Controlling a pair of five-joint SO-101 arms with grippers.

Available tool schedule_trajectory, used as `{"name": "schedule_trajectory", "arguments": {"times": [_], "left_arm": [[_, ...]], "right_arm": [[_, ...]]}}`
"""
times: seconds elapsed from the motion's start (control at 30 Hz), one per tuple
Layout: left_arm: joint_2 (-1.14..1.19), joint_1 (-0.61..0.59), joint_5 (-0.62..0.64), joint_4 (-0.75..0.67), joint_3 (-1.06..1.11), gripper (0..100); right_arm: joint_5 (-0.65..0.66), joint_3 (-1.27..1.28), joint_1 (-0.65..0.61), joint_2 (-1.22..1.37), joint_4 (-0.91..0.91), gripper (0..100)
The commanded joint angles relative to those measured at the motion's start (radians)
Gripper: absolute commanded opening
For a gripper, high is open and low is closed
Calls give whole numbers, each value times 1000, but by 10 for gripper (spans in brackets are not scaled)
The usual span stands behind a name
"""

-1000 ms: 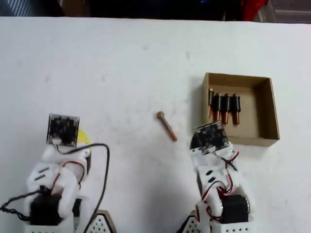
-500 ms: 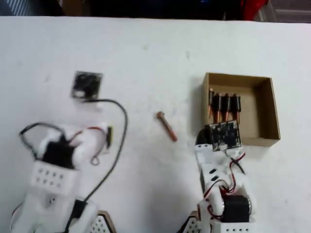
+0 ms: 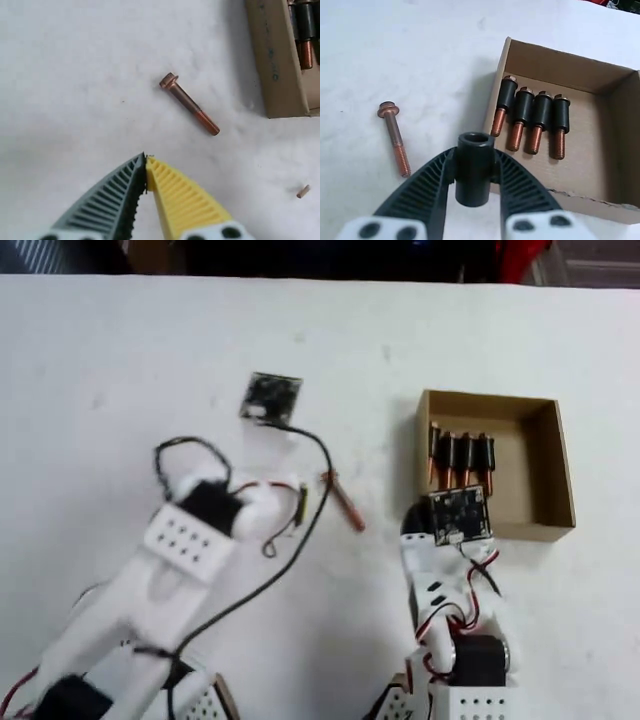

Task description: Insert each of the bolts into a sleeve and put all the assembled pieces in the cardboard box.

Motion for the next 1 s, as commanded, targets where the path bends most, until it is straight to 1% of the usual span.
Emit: {"name": "schedule_trajectory", "arguments": {"times": [0.0, 0.13, 0.33, 0.5, 0.6, 0.67, 0.77, 0.83, 0.9, 0.97], "left_arm": [[171, 84, 48, -31, -132, 23], [349, 130, 124, 8, -259, 23], [615, 133, 247, 112, -485, 24], [773, 128, 367, 180, -687, 24], [852, 133, 423, 221, -763, 30], [897, 125, 443, 235, -801, 70], [949, 108, 471, 238, -833, 173], [969, 107, 496, 236, -839, 223], [977, 108, 519, 233, -839, 238], [984, 111, 531, 227, -839, 233]], "right_arm": [[-8, -8, 5, -10, -31, 17], [-8, -6, 4, -10, -28, 17], [-5, -6, 4, -10, -30, 17], [-5, -6, 4, -10, -28, 17], [-2, 8, -1, -10, -31, 17], [0, 14, 1, -10, -44, 17], [0, 26, 5, -10, -64, 17], [0, 28, 5, -10, -67, 17], [0, 28, 2, -10, -67, 17], [0, 35, 1, -10, -67, 17]]}}
